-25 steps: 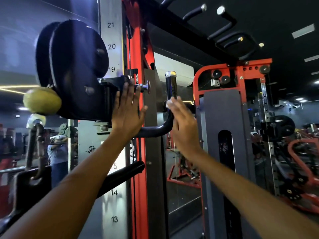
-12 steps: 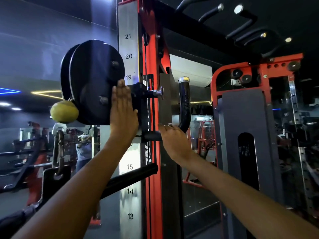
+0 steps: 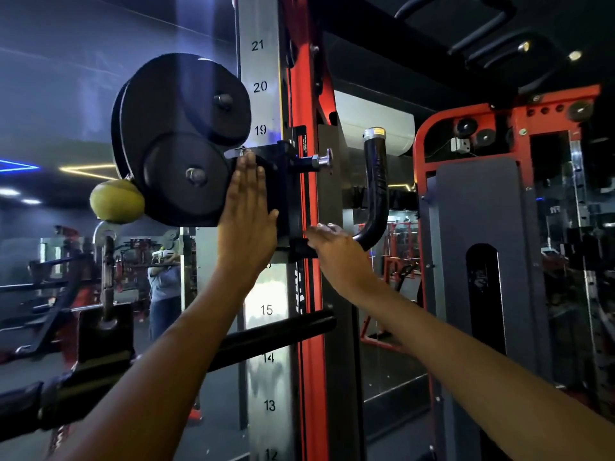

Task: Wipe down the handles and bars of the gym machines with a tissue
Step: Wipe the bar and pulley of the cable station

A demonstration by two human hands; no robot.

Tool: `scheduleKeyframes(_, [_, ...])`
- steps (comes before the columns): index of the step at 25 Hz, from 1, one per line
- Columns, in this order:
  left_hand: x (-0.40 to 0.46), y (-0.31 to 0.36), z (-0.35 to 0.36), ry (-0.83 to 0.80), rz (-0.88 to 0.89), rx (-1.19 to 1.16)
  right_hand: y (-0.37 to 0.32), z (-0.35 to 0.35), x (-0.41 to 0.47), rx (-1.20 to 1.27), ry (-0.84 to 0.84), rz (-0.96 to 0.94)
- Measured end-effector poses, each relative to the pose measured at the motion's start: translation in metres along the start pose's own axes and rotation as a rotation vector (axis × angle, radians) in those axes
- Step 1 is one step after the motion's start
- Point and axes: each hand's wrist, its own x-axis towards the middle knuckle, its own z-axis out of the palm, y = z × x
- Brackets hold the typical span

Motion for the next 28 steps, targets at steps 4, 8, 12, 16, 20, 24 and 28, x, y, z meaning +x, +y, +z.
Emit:
scheduleKeyframes(4, [-0.001, -0.002, 0.007, 0.069, -0.015, -0.074, 0.039, -0.012, -0.034, -0.266, 0.146, -0.377])
scheduleKeyframes(8, [-0.003, -0.004, 0.014, 0.130, 0.007, -0.138, 0.018, -0.006, 0.002, 0.082, 0.140, -0.027])
scheduleKeyframes(12, [-0.004, -0.013, 0.017, 0.121, 0.007, -0.268, 0.030, 0.001, -0.009, -0.138, -0.073, -0.433])
scheduleKeyframes(16, [-0.005, -0.012, 0.020, 0.120, 0.002, -0.366, 0.055, -0.045, -0.042, -0.208, 0.079, -0.434])
scheduleKeyframes(20, [-0.009, -0.013, 0.022, 0.109, -0.043, -0.452, 0.024, -0.021, -0.001, -0.040, 0.142, -0.090])
scheduleKeyframes(24, [-0.013, -0.012, 0.022, 0.108, -0.086, -0.500, 0.022, -0.013, -0.008, -0.102, -0.075, -0.303])
scheduleKeyframes(28, [-0.025, -0.006, 0.023, 0.098, -0.112, -0.566, 0.059, -0.052, -0.033, -0.375, 0.202, -0.328])
